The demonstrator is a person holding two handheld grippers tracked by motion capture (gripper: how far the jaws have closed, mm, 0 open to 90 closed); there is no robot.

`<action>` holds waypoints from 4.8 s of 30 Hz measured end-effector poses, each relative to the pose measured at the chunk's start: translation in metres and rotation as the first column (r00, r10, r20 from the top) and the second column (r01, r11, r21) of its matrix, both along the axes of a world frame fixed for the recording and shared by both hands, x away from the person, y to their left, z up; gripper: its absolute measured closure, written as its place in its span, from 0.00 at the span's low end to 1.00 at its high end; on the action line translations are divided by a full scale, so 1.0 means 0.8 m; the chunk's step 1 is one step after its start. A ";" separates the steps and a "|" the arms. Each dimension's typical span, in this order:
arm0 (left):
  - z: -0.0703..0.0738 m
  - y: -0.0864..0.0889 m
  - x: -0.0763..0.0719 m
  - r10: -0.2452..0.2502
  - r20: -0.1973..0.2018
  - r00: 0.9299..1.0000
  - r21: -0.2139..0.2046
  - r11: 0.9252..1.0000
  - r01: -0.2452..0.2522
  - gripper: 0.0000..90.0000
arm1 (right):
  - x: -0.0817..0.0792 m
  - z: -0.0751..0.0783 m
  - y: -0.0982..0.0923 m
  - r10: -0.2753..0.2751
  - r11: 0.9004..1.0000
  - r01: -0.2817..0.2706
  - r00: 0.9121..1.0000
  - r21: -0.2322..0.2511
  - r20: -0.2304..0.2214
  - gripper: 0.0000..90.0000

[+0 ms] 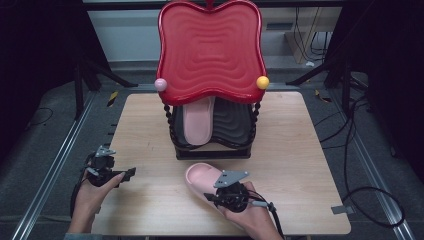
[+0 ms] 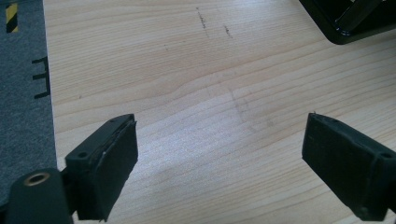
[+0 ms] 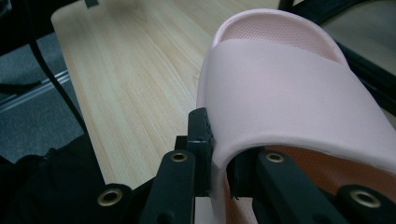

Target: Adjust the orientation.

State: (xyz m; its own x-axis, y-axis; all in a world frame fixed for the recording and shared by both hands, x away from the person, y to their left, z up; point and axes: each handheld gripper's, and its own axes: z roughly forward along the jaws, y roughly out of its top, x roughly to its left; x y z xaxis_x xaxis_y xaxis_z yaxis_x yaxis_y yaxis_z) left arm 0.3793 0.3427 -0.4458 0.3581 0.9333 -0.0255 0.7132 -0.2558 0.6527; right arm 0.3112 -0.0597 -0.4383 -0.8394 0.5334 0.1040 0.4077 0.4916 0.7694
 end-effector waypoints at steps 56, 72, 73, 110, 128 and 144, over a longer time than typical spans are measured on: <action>-0.008 -0.001 0.000 -0.025 -0.022 0.999 0.013 1.000 0.025 0.08 | 0.067 0.091 -0.035 -0.450 0.872 0.423 0.891 0.248 0.065 0.91; -0.007 0.000 0.000 -0.025 -0.022 0.999 0.007 1.000 0.025 0.09 | 0.097 0.083 -0.012 -0.583 0.792 0.542 0.807 0.280 0.089 0.91; -0.007 0.000 0.000 -0.024 -0.022 0.999 0.007 1.000 0.025 0.08 | 0.100 0.083 -0.010 -0.592 0.785 0.549 0.801 0.286 0.087 0.91; -0.008 -0.004 0.001 -0.034 -0.026 0.999 -0.003 0.999 0.034 0.09 | 0.162 0.080 0.017 -0.682 0.708 0.648 0.730 0.280 0.033 0.71; -0.007 0.000 0.001 -0.026 -0.025 0.999 0.000 1.000 0.026 0.09 | 0.145 0.076 0.012 -0.660 0.743 0.631 0.746 0.225 0.089 0.45; -0.006 0.000 0.000 -0.027 -0.023 0.999 0.006 1.000 0.027 0.09 | 0.106 0.075 0.000 -0.575 0.815 0.555 0.810 0.165 0.113 0.31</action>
